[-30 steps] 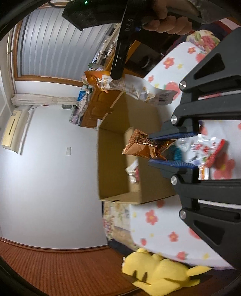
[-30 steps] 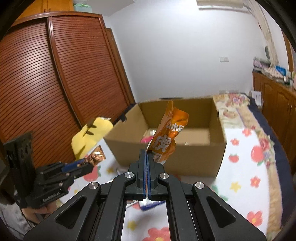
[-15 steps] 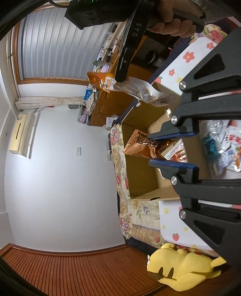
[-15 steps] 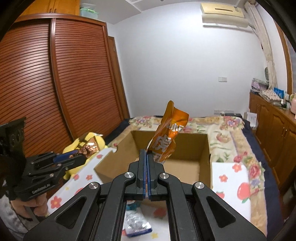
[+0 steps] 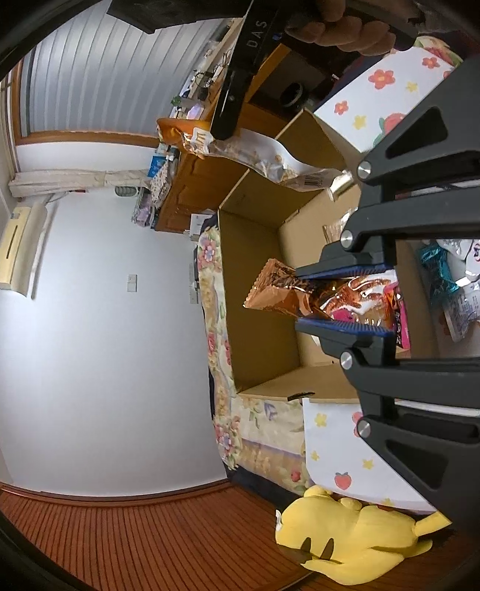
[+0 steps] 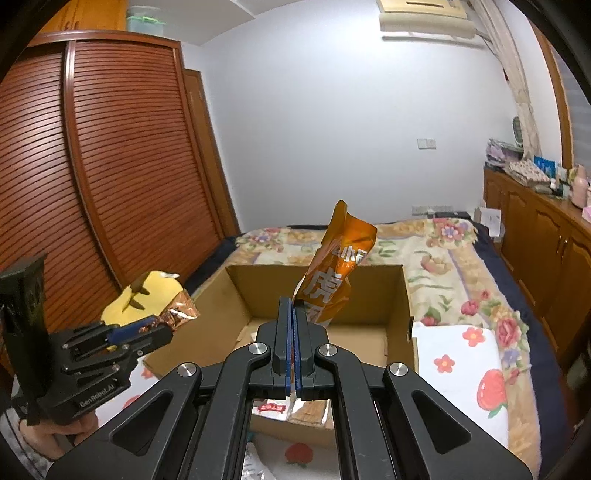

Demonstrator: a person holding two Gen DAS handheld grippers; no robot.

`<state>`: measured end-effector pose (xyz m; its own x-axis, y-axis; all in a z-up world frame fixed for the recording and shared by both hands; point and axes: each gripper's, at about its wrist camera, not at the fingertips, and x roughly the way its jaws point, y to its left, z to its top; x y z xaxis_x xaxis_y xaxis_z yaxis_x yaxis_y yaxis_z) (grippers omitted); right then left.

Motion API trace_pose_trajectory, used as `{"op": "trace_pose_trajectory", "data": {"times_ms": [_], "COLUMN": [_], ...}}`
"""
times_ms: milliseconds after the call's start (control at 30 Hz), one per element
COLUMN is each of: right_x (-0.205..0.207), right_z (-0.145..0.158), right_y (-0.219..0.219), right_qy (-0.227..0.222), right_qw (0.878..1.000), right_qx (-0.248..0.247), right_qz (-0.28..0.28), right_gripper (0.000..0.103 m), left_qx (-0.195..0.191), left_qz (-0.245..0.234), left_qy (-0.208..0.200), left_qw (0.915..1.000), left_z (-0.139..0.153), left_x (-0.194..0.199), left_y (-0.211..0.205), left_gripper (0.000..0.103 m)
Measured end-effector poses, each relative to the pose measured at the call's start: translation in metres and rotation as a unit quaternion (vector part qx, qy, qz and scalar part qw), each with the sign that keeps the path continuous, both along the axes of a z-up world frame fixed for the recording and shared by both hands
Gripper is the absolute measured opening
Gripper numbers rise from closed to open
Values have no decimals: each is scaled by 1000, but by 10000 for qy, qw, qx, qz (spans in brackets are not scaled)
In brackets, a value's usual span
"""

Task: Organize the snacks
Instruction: 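Carry both snacks over the box and open both tools to drop them, then withdraw both tools and reach toward the remaining snacks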

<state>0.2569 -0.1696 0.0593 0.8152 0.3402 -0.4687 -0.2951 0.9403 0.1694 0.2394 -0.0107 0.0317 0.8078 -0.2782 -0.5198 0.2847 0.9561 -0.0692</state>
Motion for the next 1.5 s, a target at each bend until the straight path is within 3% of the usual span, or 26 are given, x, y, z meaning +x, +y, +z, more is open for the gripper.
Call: {"op": "trace_pose_trajectory", "data": {"times_ms": [267, 600, 700, 800, 867, 967, 1100, 1200, 1300, 1433, 1500], "right_x": [32, 44, 43, 43, 44, 42, 38, 33, 20, -5, -17], "right_z": [-27, -70, -78, -79, -81, -84, -85, -82, -74, -61, -58], "right_y": [15, 20, 21, 19, 20, 22, 23, 20, 16, 10, 8], "right_qy": [306, 843, 926, 979, 1075, 1101, 1149, 1105, 982, 795, 750], "right_qw": [9991, 9950, 9941, 9939, 9929, 9921, 9917, 9926, 9944, 9963, 9965], "right_qx": [-254, -498, -546, -489, -495, -594, -583, -507, -376, -249, -194], "right_qz": [-164, -189, -153, -130, -97, -77, -17, 1, 64, 226, 328], "right_gripper": [0, 0, 0, 0, 4, 8, 9, 21, 23, 36, 45], "left_qx": [16, 127, 131, 125, 120, 94, 27, -23, -47, -48, -7], "left_qz": [67, 19, 24, 54, 72, 60, 53, 42, 27, -53, -102], "left_qy": [289, 520, 558, 557, 551, 549, 372, 296, 210, 36, -34], "left_qw": [9996, 9986, 9984, 9984, 9984, 9984, 9993, 9995, 9998, 10000, 9999], "left_z": [-13, -28, -30, -31, -30, -29, -26, -23, -19, -15, -15], "left_x": [23, 28, 27, 26, 24, 22, 14, 7, -2, -18, -27], "left_y": [-9, -11, -9, -5, -3, 0, 6, 10, 14, 17, 18], "left_gripper": [18, 21, 32, 52, 53, 63, 87, 88, 90, 101, 103]}}
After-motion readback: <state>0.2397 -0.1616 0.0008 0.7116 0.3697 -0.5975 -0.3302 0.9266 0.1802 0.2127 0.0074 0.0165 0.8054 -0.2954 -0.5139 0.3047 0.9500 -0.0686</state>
